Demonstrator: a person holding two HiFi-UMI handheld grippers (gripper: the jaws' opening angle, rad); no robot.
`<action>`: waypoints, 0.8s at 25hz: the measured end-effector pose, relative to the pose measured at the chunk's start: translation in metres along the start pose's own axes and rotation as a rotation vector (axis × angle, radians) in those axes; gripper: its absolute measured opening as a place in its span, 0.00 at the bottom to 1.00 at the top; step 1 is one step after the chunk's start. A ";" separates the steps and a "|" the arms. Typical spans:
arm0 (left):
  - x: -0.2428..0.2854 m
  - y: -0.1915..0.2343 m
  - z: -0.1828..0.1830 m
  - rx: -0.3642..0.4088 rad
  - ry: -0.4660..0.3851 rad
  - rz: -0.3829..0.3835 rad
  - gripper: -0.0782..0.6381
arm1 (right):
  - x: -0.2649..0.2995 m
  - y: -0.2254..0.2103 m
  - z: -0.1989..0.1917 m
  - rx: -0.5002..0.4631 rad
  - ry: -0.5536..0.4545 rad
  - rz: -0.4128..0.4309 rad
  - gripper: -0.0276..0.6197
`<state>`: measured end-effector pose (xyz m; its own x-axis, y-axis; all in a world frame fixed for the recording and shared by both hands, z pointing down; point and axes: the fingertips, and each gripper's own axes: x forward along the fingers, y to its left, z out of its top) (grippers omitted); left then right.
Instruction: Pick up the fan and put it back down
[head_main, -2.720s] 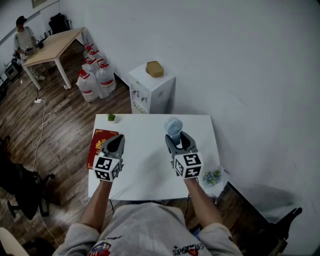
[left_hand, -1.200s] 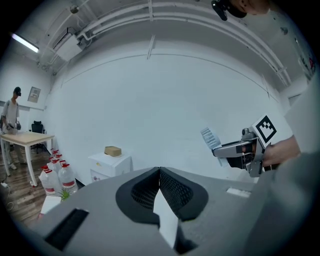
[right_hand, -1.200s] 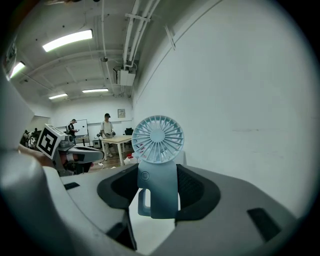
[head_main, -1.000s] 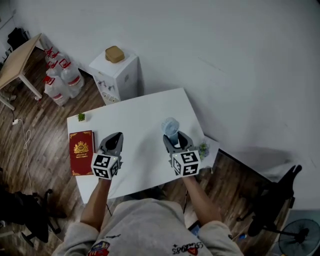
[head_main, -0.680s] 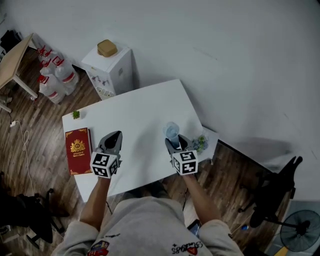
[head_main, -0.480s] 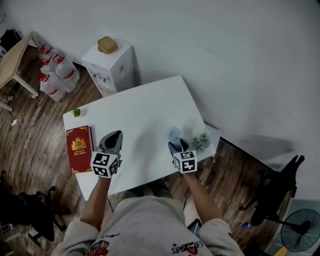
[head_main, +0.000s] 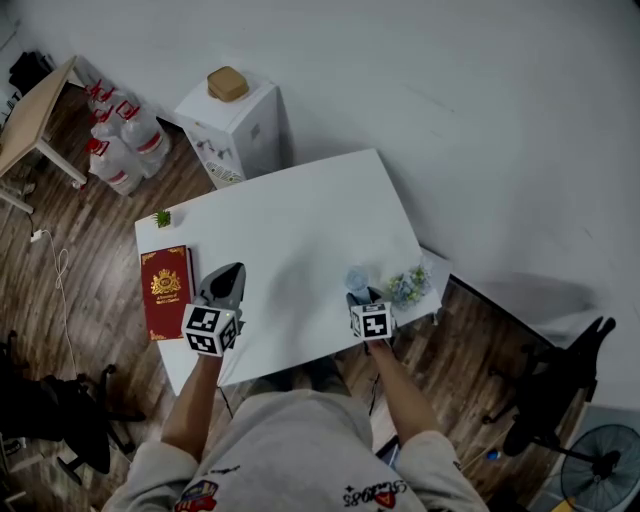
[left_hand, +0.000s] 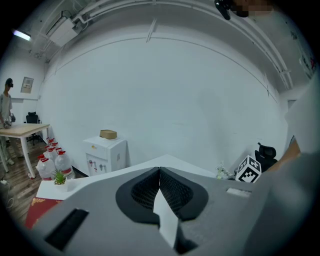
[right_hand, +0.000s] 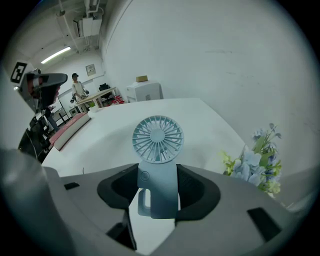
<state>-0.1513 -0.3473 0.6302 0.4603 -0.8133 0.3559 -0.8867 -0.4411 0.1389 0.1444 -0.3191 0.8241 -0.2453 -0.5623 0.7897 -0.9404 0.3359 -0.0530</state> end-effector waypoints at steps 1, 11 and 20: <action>-0.001 0.000 0.000 -0.001 0.000 0.002 0.12 | 0.002 -0.001 -0.004 0.008 0.013 -0.003 0.38; -0.018 0.010 -0.004 -0.010 0.001 0.045 0.12 | 0.017 0.002 -0.030 0.041 0.109 0.023 0.38; -0.028 0.016 -0.005 -0.021 -0.007 0.069 0.12 | 0.009 0.003 -0.019 0.053 0.069 0.030 0.41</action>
<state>-0.1791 -0.3296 0.6269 0.3982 -0.8442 0.3588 -0.9170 -0.3757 0.1337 0.1437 -0.3087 0.8423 -0.2585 -0.4990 0.8271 -0.9445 0.3102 -0.1081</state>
